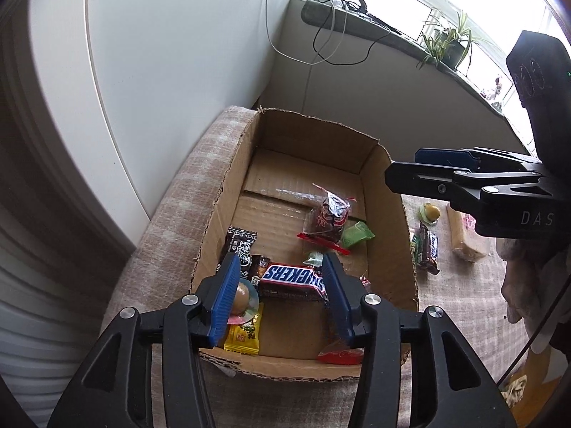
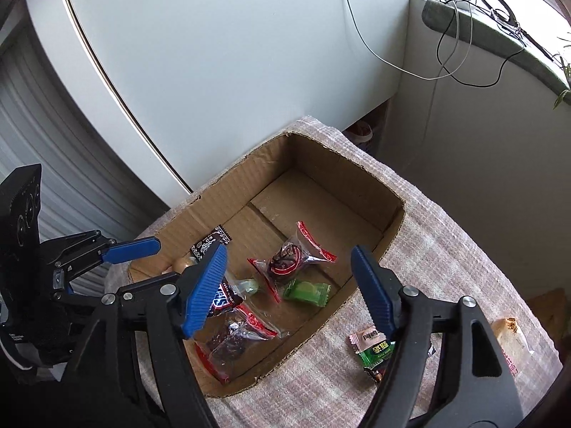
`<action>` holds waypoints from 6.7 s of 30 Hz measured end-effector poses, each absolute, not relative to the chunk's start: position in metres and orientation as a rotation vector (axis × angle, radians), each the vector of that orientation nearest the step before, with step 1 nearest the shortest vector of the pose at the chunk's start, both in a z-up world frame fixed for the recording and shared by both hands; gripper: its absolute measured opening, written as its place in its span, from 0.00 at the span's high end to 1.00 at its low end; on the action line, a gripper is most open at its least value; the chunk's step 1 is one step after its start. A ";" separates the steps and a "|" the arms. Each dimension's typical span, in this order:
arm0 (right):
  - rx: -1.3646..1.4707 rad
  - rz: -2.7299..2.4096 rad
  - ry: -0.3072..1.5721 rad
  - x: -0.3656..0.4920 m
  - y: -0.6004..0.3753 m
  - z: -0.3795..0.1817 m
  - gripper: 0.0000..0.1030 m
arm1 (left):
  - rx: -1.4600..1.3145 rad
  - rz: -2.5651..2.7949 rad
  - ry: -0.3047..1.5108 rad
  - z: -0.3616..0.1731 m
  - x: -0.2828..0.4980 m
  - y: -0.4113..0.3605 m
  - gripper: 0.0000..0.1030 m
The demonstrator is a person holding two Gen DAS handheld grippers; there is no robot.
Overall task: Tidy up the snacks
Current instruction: 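Move both open tools back toward the bagged bread loaf, then close the left tool on the bread bag while the right tool grips its other side, then carry the bread loaf into the cardboard box and open both tools, then move both open tools back to the Snickers bar and yellow round candy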
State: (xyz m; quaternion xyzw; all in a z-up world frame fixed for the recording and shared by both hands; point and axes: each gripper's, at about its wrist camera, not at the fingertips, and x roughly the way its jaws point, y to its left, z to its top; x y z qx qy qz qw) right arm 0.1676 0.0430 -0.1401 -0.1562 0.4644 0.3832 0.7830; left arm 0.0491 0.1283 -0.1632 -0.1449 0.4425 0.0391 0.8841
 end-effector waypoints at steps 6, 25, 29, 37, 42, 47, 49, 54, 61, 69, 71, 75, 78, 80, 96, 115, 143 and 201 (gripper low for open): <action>-0.331 0.815 0.990 0.166 0.035 -0.135 0.24 | -0.294 0.072 0.917 -0.161 0.051 0.124 0.55; -0.198 0.710 0.942 0.168 -0.060 -0.101 0.23 | -0.262 -0.010 0.898 -0.142 0.061 0.081 0.55; -0.144 0.645 0.933 0.171 -0.096 -0.098 0.23 | -0.250 -0.047 0.901 -0.140 0.065 0.064 0.55; -0.047 0.513 0.926 0.165 -0.169 -0.097 0.24 | -0.219 -0.128 0.913 -0.139 0.078 0.028 0.55; -0.002 0.459 0.925 0.161 -0.200 -0.100 0.24 | -0.200 -0.171 0.931 -0.143 0.085 0.007 0.55; -0.006 0.436 0.934 0.164 -0.214 -0.105 0.24 | -0.185 -0.210 0.948 -0.147 0.091 -0.015 0.55; 0.017 0.429 0.946 0.166 -0.221 -0.109 0.24 | -0.182 -0.226 0.953 -0.149 0.094 -0.023 0.55; 0.105 0.428 0.991 0.176 -0.242 -0.127 0.27 | -0.192 -0.268 0.963 -0.157 0.108 -0.044 0.55; 0.228 0.431 1.077 0.195 -0.265 -0.165 0.30 | -0.278 -0.349 1.004 -0.174 0.137 -0.075 0.51; 0.362 0.426 1.150 0.211 -0.285 -0.201 0.32 | -0.410 -0.471 1.059 -0.196 0.178 -0.103 0.48; 0.400 0.430 1.175 0.216 -0.288 -0.210 0.38 | -0.421 -0.485 1.077 -0.203 0.187 -0.108 0.48; 0.459 0.439 1.206 0.223 -0.291 -0.223 0.38 | -0.456 -0.499 1.098 -0.215 0.201 -0.112 0.48; 0.484 0.437 1.223 0.229 -0.291 -0.230 0.39 | -0.457 -0.498 1.114 -0.222 0.209 -0.116 0.48; 0.499 0.440 1.235 0.231 -0.290 -0.234 0.44 | -0.466 -0.504 1.122 -0.226 0.214 -0.117 0.48; 0.517 0.449 1.246 0.237 -0.285 -0.238 0.57 | -0.388 -0.534 1.128 -0.229 0.224 -0.140 0.50; 0.441 0.539 1.195 0.221 -0.227 -0.190 0.58 | -0.357 -0.497 1.026 -0.183 0.180 -0.094 0.50; 0.203 0.795 1.251 0.197 -0.022 -0.172 0.58 | -0.509 -0.223 0.919 -0.160 0.082 0.084 0.50; -0.282 0.647 1.158 0.241 -0.122 -0.216 0.55 | -0.290 -0.210 0.941 -0.192 0.110 -0.072 0.54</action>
